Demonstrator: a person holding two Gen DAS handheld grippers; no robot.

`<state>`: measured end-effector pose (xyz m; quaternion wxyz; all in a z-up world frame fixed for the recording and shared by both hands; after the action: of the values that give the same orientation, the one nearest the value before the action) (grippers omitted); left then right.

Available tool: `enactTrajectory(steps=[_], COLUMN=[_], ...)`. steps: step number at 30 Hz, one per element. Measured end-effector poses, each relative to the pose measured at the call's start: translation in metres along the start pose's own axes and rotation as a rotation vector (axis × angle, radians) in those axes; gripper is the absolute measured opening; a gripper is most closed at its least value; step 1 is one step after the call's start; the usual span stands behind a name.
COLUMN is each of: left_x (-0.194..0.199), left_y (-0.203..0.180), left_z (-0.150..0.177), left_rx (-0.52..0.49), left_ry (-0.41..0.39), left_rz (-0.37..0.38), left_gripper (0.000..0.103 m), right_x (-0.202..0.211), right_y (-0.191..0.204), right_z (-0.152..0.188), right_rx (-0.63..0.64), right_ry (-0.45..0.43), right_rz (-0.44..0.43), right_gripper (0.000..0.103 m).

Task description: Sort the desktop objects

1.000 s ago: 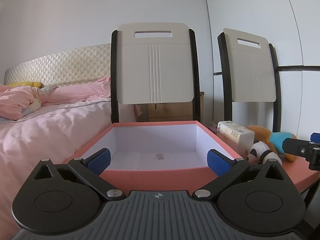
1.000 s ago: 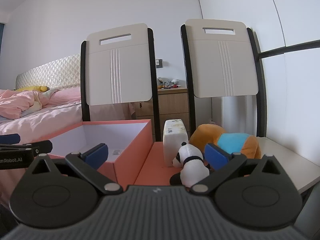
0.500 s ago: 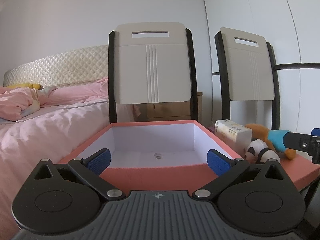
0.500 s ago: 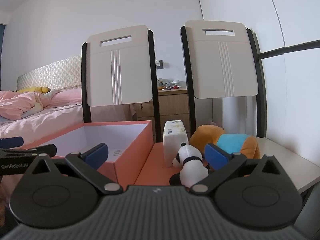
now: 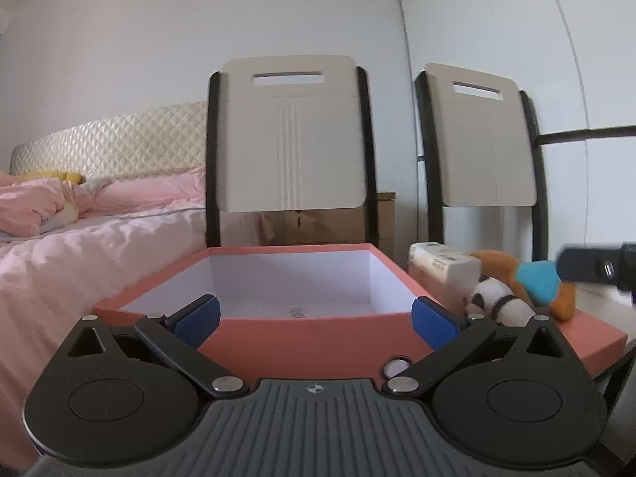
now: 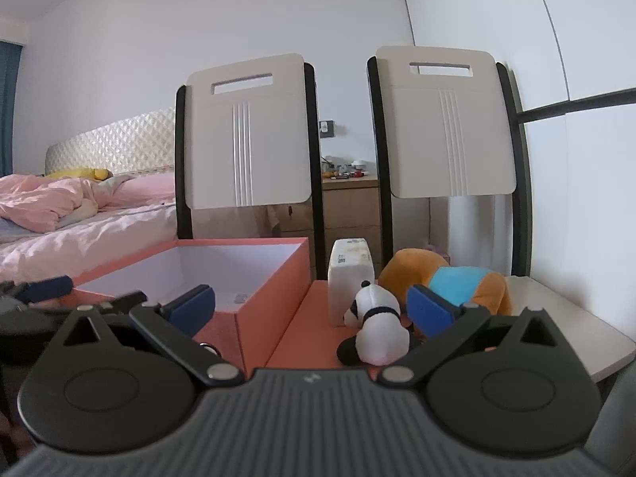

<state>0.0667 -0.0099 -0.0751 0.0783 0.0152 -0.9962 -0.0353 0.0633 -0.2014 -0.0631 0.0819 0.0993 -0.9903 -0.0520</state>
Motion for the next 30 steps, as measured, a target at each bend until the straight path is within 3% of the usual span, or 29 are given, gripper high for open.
enactTrajectory(steps=[9,11,14,20,30], left_x=[0.01,0.007,0.003,-0.042,-0.118], left_y=[-0.07,-0.087,-0.116,-0.156,-0.181], left_z=[0.035,0.043,0.049,0.046,0.033], left_rx=[-0.098,-0.099,-0.139,-0.084,-0.024], left_ry=[-0.068,-0.033,-0.068,0.001,0.108], left_rz=[0.043,0.085,0.125,0.167,0.169], left_gripper=[0.103,0.103,0.103,0.103,0.103], right_x=[0.017,0.023,0.03,0.045,0.052], right_y=[-0.02,-0.024,-0.036,-0.059,-0.079], right_z=[-0.005,-0.005,-0.006,-0.005,-0.001], right_rx=[-0.025,-0.022,-0.032,-0.058,-0.086], right_ry=[-0.021,-0.029,-0.032,-0.044,-0.035], right_rz=[0.011,0.015,0.031,0.063,0.084], right_gripper=[0.103,0.103,0.103,0.103,0.103])
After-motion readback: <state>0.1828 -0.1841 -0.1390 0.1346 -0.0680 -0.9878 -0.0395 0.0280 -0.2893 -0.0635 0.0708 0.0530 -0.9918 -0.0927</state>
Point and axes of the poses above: each gripper's, at about its wrist camera, not at the fingertips, and x roughly against the way its jaws point, y to its left, z to its underside, the point moved 1 cm from there along -x, roughly the way its jaws point, and after that the axes turned 1 degree about -x, right-handed, at the moved point
